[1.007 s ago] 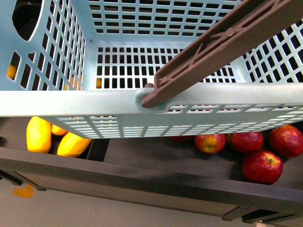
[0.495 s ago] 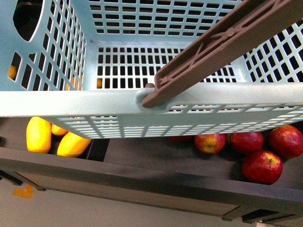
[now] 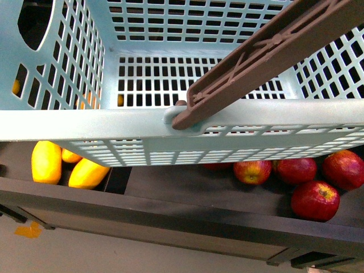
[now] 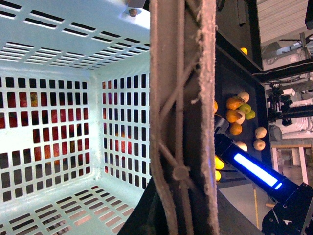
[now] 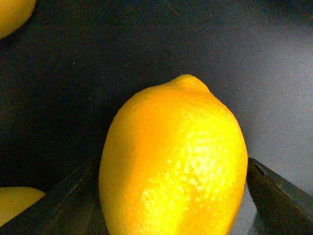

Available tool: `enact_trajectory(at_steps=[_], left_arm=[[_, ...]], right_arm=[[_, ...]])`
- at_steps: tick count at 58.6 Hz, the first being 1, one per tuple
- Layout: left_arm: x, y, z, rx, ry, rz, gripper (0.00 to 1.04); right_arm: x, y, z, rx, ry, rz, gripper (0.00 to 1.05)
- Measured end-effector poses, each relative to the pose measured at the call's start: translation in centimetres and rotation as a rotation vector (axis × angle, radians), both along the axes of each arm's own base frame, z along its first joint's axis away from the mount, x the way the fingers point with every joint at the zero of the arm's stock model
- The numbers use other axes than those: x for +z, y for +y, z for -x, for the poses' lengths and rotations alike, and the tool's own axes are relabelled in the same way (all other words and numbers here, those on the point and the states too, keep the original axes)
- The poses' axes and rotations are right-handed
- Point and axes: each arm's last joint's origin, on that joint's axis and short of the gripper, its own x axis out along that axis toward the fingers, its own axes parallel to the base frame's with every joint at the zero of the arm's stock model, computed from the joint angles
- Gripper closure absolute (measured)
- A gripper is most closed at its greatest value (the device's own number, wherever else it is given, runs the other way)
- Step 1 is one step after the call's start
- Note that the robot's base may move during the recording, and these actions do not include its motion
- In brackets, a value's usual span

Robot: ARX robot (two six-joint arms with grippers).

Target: Pick lemon and mango into basket

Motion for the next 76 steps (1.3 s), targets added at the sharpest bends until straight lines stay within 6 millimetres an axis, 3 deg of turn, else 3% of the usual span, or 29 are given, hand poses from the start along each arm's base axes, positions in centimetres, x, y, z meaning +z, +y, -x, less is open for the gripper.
enact_trajectory(at_steps=[11,26,37,42,58,76], left_arm=[[0.0,0.0,0.0,-0.001,0.0,0.0,0.99],[0.0,0.0,0.0,-0.001,0.0,0.0,0.99],[0.0,0.0,0.0,-0.001,0.0,0.0,0.99],[0.0,0.0,0.0,0.0,0.0,0.0,0.99],[0.0,0.0,0.0,-0.001,0.0,0.0,0.99],[0.0,0.0,0.0,-0.001,0.0,0.0,0.99]], right_arm=[[-0.4,0.0,0.1,-0.007,0.011,-0.004,0.4],[-0.3,-0.1,0.8,0.005,-0.035,-0.005,0.41],[1.5,0.6,2.4,0.076,-0.104,0.002,0.42],[3.7,1.2,3.4,0.148,-0.161,0.018,0.42],[13.6,5.0,7.8,0.399,-0.336,0.116,0.42],[23.0,13.6,13.6,0.708,-0.502,0.184,0.42]])
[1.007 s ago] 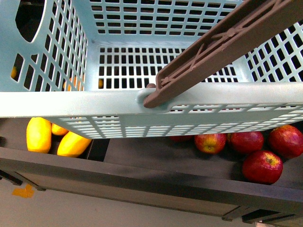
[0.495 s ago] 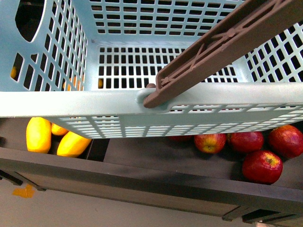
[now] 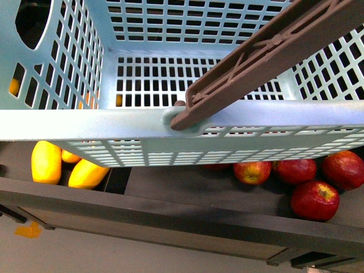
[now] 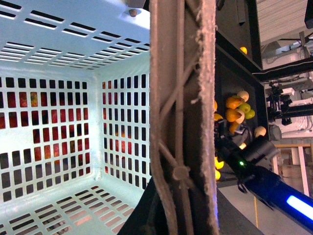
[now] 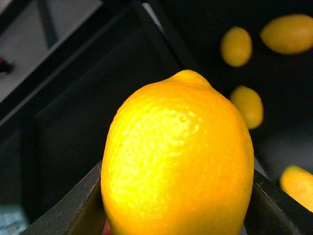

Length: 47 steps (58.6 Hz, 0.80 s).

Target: Pick lemon and mango into basket

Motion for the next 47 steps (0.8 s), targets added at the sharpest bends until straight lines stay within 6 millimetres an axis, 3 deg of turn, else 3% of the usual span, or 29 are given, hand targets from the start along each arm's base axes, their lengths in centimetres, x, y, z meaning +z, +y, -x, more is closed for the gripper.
enact_trajectory(at_steps=[6,11,22,32,47], left_arm=[[0.0,0.0,0.0,0.0,0.0,0.0,0.99],[0.0,0.0,0.0,0.0,0.0,0.0,0.99],[0.0,0.0,0.0,0.0,0.0,0.0,0.99],[0.0,0.0,0.0,0.0,0.0,0.0,0.99],[0.0,0.0,0.0,0.001,-0.001,-0.001,0.99]], right_arm=[[3.2,2.8,1.3,0.078,-0.077,0.046,0.42],[6.4,6.8,2.7,0.176,-0.167,0.092,0.42],[8.7,13.2,3.8,0.327,-0.252,0.117,0.42],[8.5,17.3,3.9,0.426,-0.248,0.12,0.42],[4.3,21.3,3.6,0.534,-0.111,0.111,0.42]])
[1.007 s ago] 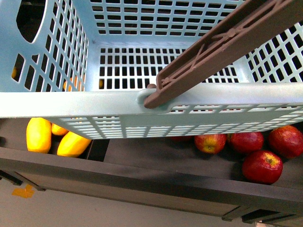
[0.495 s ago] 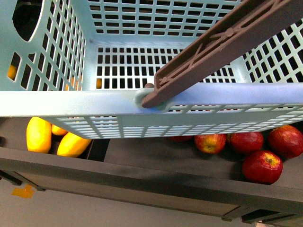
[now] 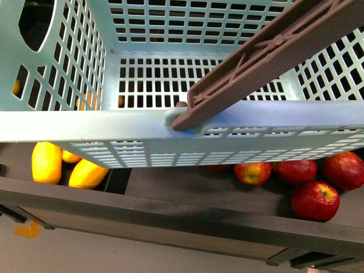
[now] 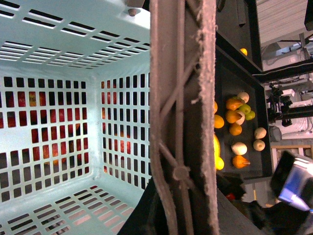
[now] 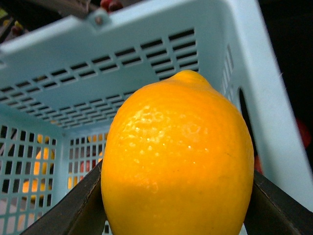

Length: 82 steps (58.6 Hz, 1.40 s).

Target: Pick lemon and mango into basket

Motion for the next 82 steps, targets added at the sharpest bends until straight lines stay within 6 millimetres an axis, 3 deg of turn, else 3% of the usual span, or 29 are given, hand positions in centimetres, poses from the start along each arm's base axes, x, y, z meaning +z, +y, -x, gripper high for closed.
enact_trajectory(at_steps=[3,16,24,35,45,55,65,82], left_arm=[[0.0,0.0,0.0,0.0,0.0,0.0,0.99],[0.0,0.0,0.0,0.0,0.0,0.0,0.99],[-0.2,0.0,0.0,-0.004,0.005,-0.002,0.99],[-0.2,0.0,0.0,0.002,0.0,-0.008,0.99],[-0.2,0.0,0.0,0.0,0.001,-0.006,0.99],[-0.2,0.0,0.0,-0.005,0.003,-0.004,0.99],[-0.2,0.0,0.0,0.001,-0.001,-0.009,0.99],[-0.2,0.0,0.0,-0.001,-0.001,-0.008,0.99]], right_arm=[[-0.5,0.4,0.0,0.005,0.016,0.009,0.41],[-0.2,0.8,0.4,0.003,-0.004,0.011,0.07],[1.5,-0.2,1.3,-0.052,-0.072,0.009,0.09],[3.6,-3.4,3.5,-0.281,-0.163,0.06,0.09],[3.3,-5.6,6.1,-0.429,-0.162,0.105,0.09],[3.3,-5.7,6.2,-0.421,-0.171,0.111,0.09],[1.4,-4.8,7.5,-0.269,-0.428,0.258,0.36],[-2.7,-4.8,10.0,-0.257,-0.43,0.332,0.86]])
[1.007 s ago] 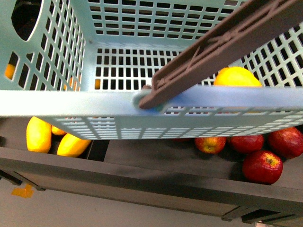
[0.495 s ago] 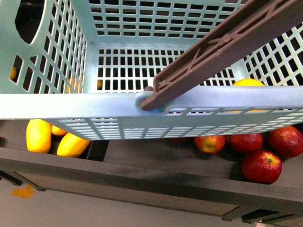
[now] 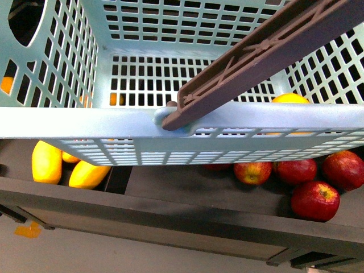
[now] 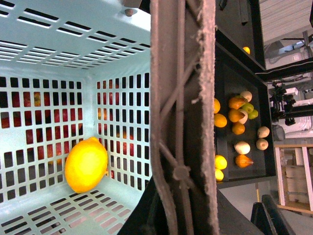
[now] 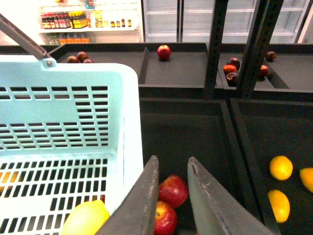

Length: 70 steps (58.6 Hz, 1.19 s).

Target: Pick lemon and mango into basket

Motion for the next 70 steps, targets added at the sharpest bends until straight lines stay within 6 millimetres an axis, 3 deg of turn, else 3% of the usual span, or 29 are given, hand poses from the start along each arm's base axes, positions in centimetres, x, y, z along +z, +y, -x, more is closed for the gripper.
enact_trajectory(at_steps=[6,14,49,70], left_arm=[[0.0,0.0,0.0,-0.002,0.0,0.0,0.99],[0.0,0.0,0.0,-0.002,0.0,0.001,0.99],[0.0,0.0,0.0,-0.001,0.0,0.0,0.99],[-0.1,-0.3,0.2,-0.016,0.017,0.013,0.99]], right_arm=[[-0.7,0.0,0.6,0.0,-0.003,0.006,1.02],[-1.7,0.0,1.4,0.0,-0.005,0.013,1.02],[-1.8,0.0,1.6,-0.001,-0.01,0.012,0.07],[-1.8,0.0,1.6,-0.003,-0.01,0.013,0.09]])
